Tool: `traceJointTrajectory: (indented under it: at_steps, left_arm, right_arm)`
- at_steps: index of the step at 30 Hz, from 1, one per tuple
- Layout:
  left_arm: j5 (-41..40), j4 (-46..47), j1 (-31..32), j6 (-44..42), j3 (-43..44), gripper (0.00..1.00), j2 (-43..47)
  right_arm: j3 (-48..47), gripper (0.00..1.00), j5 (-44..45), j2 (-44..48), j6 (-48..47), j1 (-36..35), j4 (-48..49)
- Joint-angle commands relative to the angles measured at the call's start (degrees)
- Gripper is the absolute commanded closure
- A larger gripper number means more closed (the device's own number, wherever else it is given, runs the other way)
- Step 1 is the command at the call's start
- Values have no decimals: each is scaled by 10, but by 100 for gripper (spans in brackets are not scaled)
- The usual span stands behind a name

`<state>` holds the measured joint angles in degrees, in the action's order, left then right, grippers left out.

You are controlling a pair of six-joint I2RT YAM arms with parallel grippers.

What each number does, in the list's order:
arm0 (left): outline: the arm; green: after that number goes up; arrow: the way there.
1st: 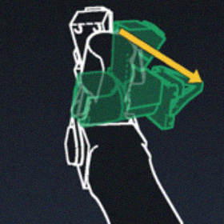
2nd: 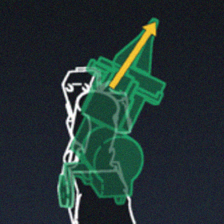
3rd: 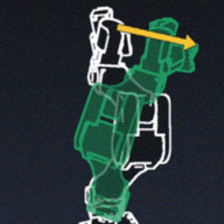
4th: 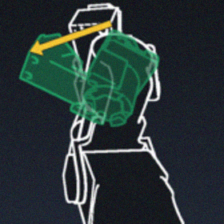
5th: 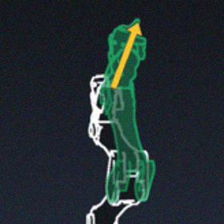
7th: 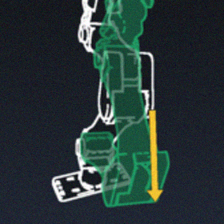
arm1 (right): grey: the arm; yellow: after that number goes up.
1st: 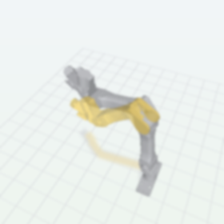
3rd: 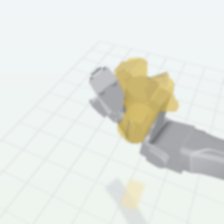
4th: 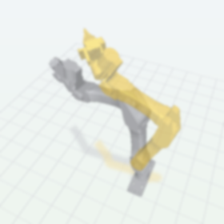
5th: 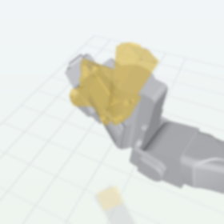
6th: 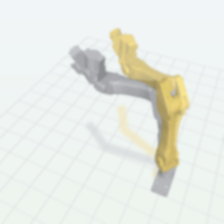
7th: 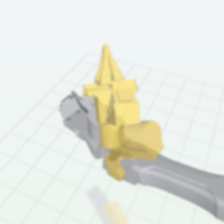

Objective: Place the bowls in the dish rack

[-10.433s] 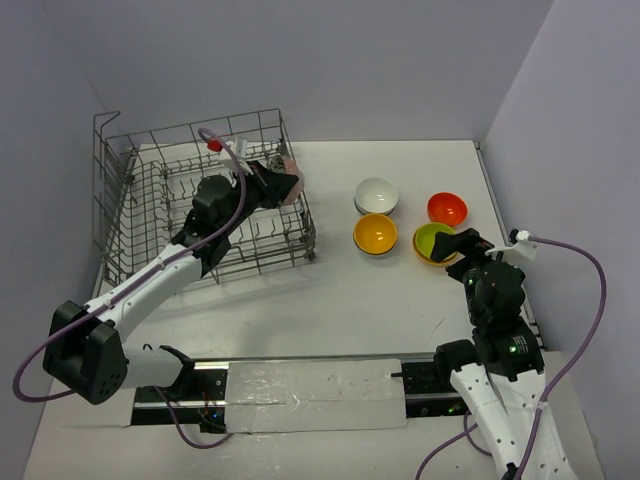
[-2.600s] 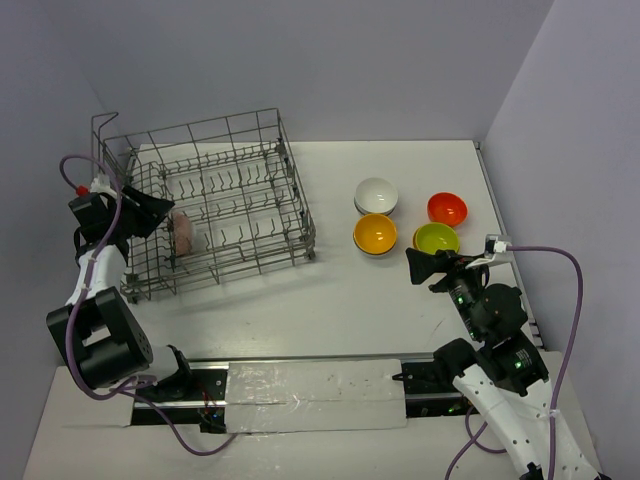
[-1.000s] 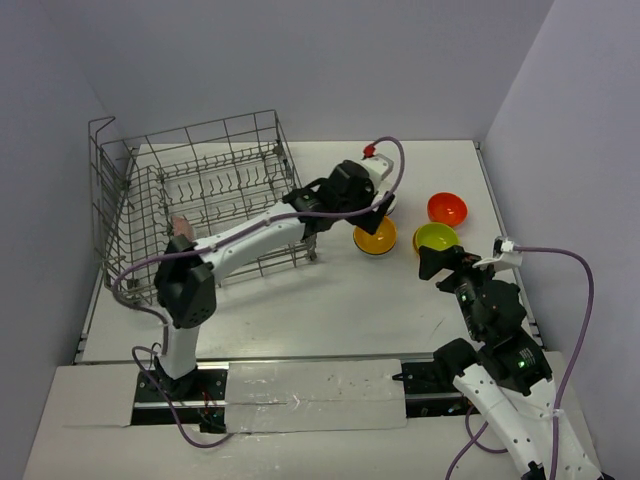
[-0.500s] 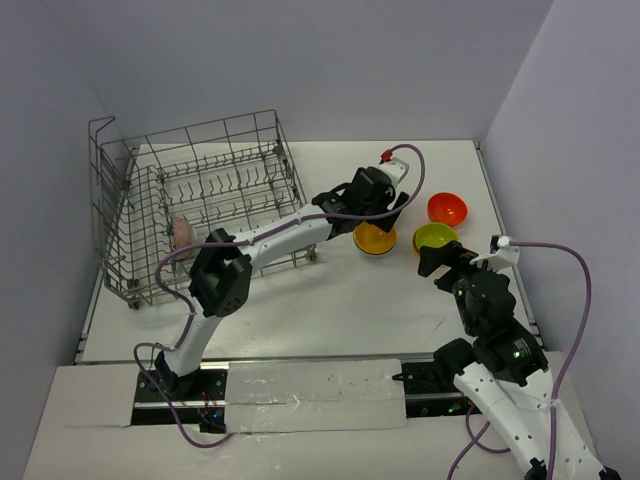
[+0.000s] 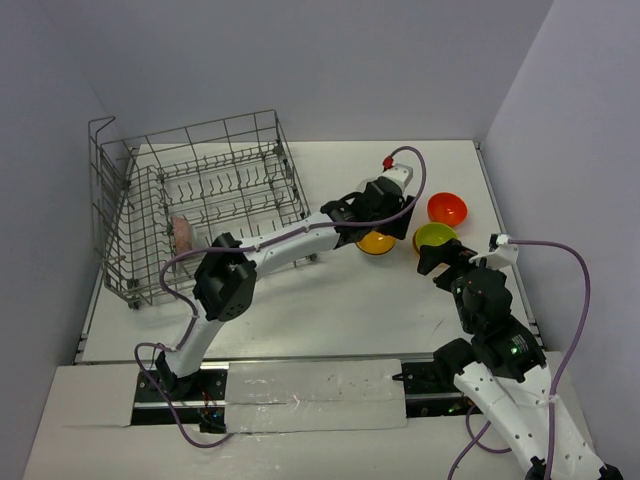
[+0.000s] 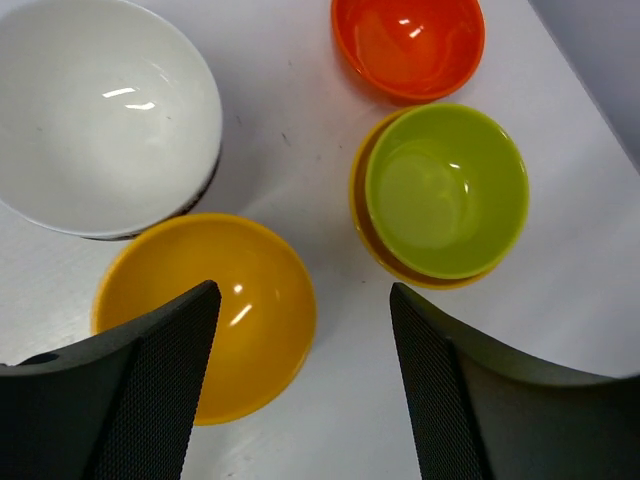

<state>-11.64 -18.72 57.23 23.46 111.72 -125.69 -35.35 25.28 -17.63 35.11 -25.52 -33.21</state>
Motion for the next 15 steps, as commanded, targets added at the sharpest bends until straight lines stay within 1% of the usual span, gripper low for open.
traceJointTrajectory:
  at_steps: [1,5,6,10,14,15]
  left_arm:
    - [-1,-6,11,45,23,26,-25]
    - [-1,-13,17,51,35,29,-50]
    - [-3,-17,17,53,39,32,-54]
    - [-7,-29,18,60,49,36,-75]
    - [-10,-31,18,60,49,42,-81]
    - [-11,-29,18,59,49,46,-82]
  right_arm:
    - [-5,8,21,1,9,-3,11]
    - [1,8,20,6,13,-4,10]
    - [4,8,19,6,14,-4,11]
    - [7,8,15,6,17,-4,12]
    - [10,8,14,9,16,-4,13]
    - [11,8,15,12,16,-4,13]
